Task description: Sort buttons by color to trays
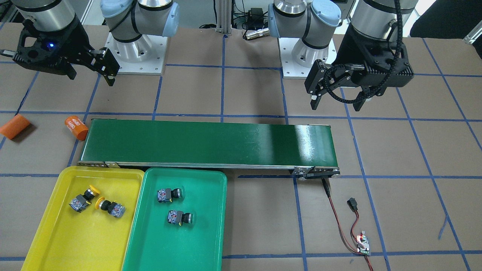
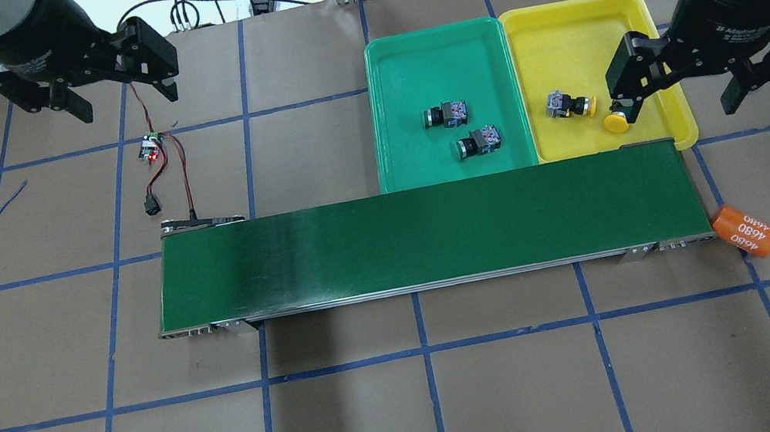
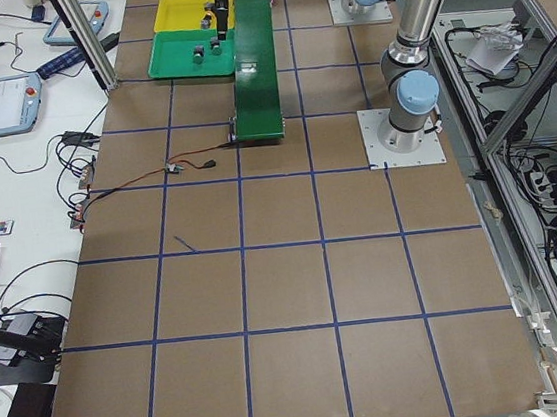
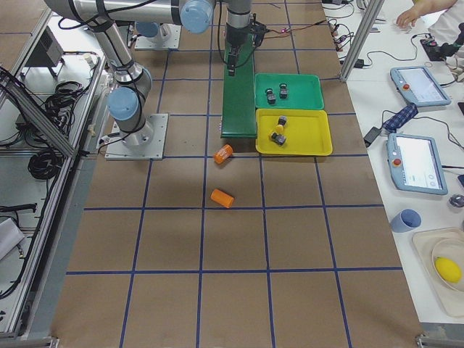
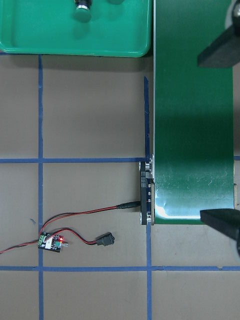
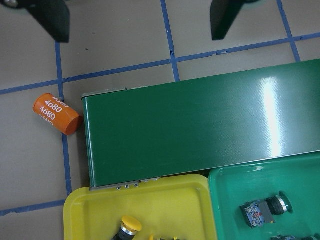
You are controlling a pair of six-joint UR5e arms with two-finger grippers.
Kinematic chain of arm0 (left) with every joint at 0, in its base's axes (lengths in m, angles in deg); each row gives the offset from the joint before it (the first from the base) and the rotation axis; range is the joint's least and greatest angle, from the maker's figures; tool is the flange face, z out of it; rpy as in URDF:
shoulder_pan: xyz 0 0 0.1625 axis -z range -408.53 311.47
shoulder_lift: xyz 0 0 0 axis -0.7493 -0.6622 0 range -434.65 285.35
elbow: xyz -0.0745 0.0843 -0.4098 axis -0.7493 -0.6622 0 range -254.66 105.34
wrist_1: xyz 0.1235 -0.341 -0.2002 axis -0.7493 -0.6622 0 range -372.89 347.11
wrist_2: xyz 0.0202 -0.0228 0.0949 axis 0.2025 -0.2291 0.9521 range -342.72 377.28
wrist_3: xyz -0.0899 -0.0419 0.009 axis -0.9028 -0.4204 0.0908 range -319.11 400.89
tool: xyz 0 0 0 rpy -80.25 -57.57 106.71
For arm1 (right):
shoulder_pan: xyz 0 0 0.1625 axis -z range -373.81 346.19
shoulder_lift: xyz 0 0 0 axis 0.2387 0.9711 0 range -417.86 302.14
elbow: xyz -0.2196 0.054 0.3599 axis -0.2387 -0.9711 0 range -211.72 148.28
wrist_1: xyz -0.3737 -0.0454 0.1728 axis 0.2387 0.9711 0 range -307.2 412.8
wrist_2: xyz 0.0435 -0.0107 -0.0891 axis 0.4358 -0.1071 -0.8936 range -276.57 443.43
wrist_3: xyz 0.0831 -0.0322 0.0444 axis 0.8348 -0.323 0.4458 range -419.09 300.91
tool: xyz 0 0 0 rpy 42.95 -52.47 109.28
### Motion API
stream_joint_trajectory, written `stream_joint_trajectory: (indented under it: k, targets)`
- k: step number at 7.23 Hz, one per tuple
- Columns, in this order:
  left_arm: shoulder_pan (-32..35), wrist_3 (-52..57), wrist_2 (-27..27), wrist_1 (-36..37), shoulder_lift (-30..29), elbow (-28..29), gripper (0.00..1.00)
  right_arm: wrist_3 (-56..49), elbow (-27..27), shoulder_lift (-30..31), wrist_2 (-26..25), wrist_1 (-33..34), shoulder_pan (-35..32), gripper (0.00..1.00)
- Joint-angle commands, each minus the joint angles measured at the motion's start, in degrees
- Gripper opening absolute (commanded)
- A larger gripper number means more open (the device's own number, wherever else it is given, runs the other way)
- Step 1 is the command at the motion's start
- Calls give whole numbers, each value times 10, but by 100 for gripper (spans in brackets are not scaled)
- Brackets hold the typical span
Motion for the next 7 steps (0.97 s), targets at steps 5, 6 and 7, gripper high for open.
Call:
stream_joint_trajectory:
  k: [5, 6, 7]
  targets:
    - [-1, -1, 0, 0, 3, -3, 100, -1, 18, -20, 3, 54, -51, 100]
    - [-1, -1, 1, 0, 3, -3, 100, -6, 17, -15, 1, 54, -51, 100]
    - [-1, -1, 0, -1, 3, -3, 100, -6, 13, -13, 3, 53, -51, 100]
